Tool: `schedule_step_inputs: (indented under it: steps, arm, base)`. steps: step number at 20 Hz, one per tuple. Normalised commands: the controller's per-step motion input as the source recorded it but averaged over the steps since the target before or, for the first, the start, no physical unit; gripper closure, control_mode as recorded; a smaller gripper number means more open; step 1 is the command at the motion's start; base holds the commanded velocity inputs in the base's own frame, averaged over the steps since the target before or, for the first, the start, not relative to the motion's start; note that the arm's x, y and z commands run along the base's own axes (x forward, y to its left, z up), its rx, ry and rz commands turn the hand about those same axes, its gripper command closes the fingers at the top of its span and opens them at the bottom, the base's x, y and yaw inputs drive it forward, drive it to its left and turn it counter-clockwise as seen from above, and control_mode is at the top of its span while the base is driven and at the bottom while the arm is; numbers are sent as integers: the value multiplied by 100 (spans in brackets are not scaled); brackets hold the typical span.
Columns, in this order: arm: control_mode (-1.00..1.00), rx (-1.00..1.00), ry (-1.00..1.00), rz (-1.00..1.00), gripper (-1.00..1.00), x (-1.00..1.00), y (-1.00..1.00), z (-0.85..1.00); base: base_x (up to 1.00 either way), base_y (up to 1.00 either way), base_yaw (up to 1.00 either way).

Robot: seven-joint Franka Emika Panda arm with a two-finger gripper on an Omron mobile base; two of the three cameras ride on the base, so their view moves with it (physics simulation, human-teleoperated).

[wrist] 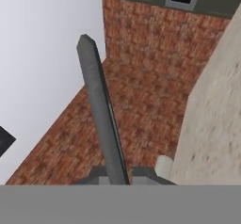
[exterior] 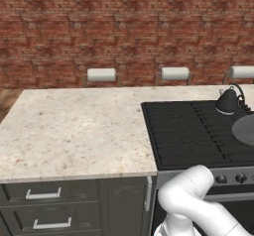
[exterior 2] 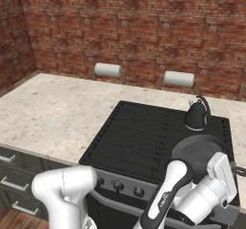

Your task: Pick the pan from the cabinet and place it on the stove. Then turn on the stove burner for the pan.

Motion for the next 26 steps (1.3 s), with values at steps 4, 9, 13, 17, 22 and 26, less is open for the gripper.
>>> schedule_step_inputs:
  steps: [4,9,13,17,22,26]
  arm:
    - [-100,-15,0,0,100,4,31,-13]
    - [-100,-15,0,0,100,8,30,-28]
    - [-100,-9,4,0,100,16,3,-36]
    - [-100,-3,9,0,100,29,-10,-36]
    - [-100,0,16,0,100,34,-40,-37]
    - [-100,0,17,0,100,29,-35,-35]
  base:
    - [0,0,0]
    - [0,0,0]
    - [0,0,0]
    - [0,0,0]
    - [0,0,0]
    - [0,0,0]
